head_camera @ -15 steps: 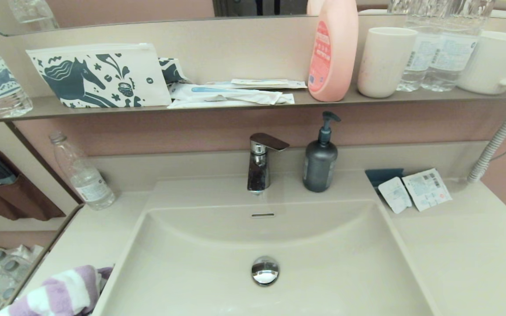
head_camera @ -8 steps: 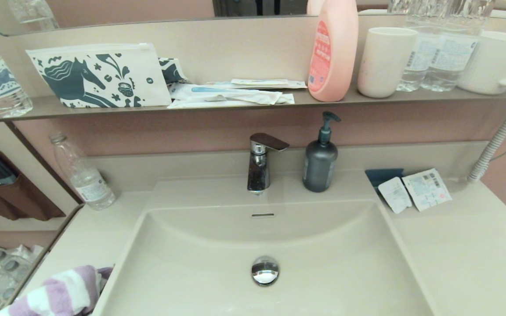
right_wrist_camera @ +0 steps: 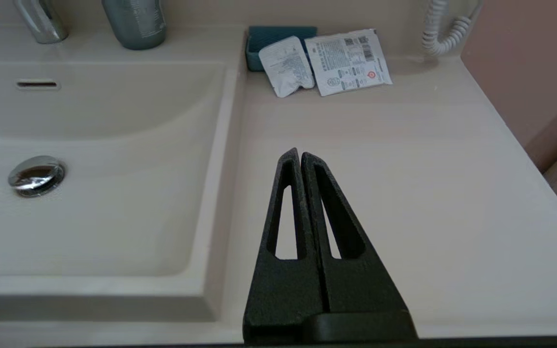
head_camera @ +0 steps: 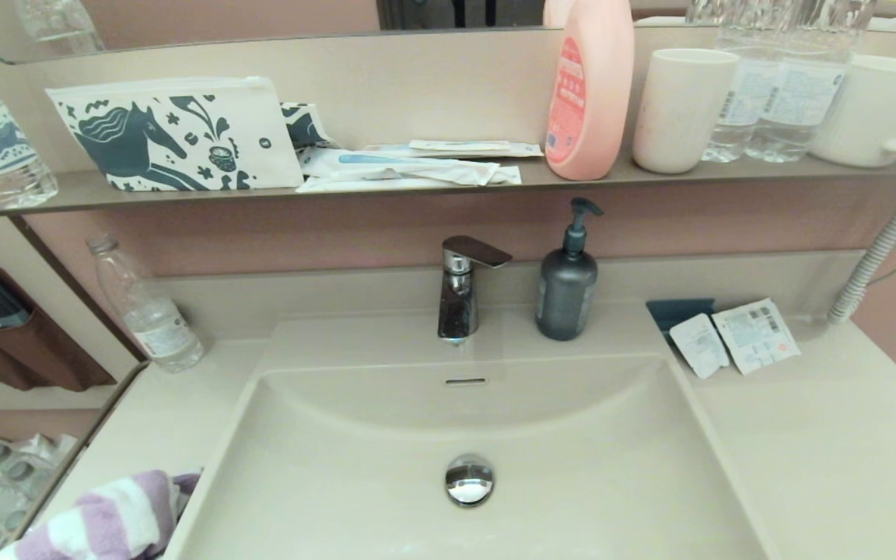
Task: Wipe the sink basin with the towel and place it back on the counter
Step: Turn on the faucet
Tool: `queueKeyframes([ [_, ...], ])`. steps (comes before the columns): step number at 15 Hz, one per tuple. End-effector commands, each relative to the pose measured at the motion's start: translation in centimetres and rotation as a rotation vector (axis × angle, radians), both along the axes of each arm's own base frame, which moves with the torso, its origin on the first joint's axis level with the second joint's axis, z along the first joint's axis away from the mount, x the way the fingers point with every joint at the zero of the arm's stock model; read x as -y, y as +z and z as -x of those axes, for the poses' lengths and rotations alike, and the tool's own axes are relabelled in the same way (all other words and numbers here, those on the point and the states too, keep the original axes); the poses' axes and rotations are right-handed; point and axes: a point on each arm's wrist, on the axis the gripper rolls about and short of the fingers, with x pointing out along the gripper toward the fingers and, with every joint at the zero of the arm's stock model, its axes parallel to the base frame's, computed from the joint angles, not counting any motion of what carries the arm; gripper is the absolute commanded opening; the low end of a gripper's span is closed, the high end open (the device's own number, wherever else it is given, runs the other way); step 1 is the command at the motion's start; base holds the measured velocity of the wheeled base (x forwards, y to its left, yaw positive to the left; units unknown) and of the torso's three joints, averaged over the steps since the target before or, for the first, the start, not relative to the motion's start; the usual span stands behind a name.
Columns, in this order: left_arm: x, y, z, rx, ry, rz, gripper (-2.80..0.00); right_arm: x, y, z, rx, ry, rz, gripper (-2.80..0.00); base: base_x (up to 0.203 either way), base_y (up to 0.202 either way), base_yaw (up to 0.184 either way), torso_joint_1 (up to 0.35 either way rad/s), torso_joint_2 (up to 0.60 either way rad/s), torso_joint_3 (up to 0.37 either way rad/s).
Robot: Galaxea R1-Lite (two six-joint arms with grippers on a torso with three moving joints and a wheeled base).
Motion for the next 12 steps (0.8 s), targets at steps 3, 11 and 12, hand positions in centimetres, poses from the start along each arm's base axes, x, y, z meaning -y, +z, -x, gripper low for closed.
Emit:
queueKeyframes([
  [3, 0.0, 0.0, 0.0, 0.000, 0.001, 0.000, -2.80, -0.1, 5.0, -3.0, -0.126, 0.034, -0.004, -2.80, 0.000, 0.000, 0.000, 0.000, 0.00, 0.000],
  [11, 0.0, 0.0, 0.0, 0.000, 0.001, 0.000, -2.80, -1.9, 8.3, -15.9, -0.354, 0.317, -0.055, -2.80, 0.000, 0.000, 0.000, 0.000, 0.00, 0.000],
  [12, 0.0, 0.0, 0.0, -0.001, 0.001, -0.001, -2.80, -2.8, 8.1, -17.6, -0.374, 0.357, -0.053, -2.80, 0.000, 0.000, 0.000, 0.000, 0.00, 0.000],
])
